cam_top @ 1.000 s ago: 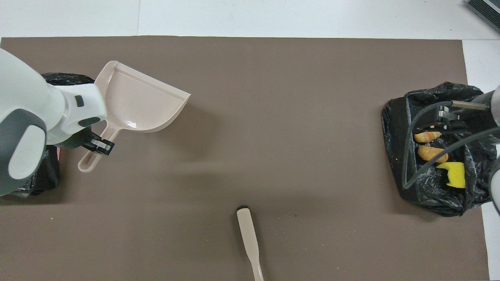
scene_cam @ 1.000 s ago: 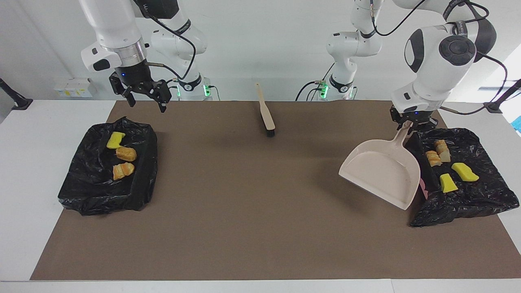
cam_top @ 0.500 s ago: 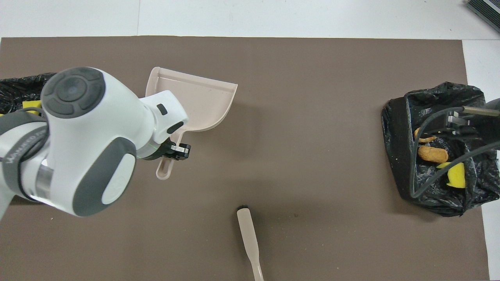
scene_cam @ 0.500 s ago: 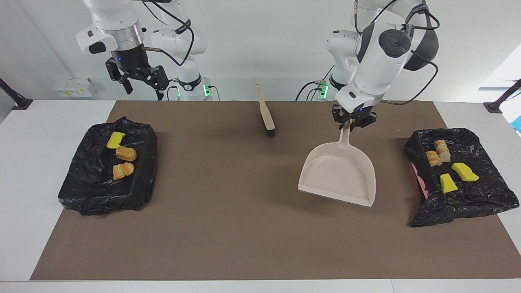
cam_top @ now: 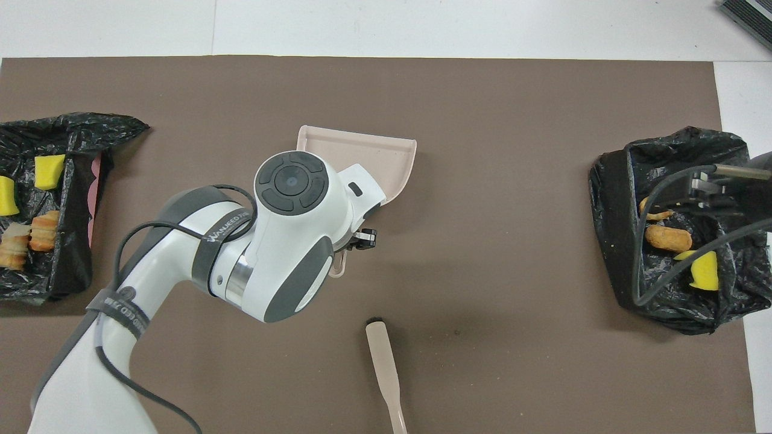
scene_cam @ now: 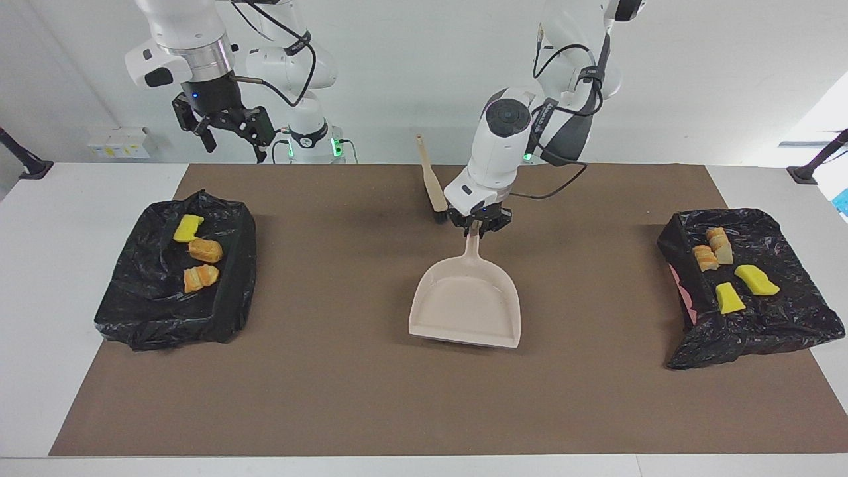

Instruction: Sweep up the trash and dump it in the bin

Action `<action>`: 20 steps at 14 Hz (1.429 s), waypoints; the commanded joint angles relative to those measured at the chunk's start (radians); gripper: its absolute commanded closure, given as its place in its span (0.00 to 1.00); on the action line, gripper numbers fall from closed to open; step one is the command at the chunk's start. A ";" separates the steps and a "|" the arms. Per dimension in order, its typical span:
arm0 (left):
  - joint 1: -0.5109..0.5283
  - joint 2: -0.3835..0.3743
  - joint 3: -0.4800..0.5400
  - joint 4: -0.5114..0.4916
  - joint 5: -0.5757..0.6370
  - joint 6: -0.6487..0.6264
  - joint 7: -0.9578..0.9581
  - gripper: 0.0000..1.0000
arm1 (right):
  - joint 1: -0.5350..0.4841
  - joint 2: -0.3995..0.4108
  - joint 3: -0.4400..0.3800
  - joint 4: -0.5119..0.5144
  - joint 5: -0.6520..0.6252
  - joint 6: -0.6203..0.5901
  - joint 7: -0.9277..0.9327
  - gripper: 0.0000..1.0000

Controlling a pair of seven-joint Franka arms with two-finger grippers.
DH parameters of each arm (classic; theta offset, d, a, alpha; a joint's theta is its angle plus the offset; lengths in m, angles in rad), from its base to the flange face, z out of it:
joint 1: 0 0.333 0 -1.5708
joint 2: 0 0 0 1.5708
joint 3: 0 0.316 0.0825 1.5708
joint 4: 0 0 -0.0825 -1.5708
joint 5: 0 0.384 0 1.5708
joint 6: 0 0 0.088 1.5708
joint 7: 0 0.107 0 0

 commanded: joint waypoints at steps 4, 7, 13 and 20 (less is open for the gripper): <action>-0.019 -0.014 0.021 -0.128 -0.015 0.165 -0.049 1.00 | 0.011 -0.007 -0.008 0.005 0.007 -0.043 -0.028 0.00; -0.007 -0.017 0.021 -0.142 -0.015 0.170 -0.050 1.00 | 0.083 -0.024 -0.088 0.000 0.009 -0.053 -0.028 0.00; 0.031 -0.037 0.032 -0.113 -0.014 0.130 -0.044 0.00 | 0.086 -0.030 -0.132 -0.012 0.016 -0.066 -0.049 0.00; 0.207 -0.088 0.032 0.033 -0.015 -0.111 0.032 0.00 | 0.077 -0.013 -0.131 0.002 0.031 -0.101 -0.094 0.00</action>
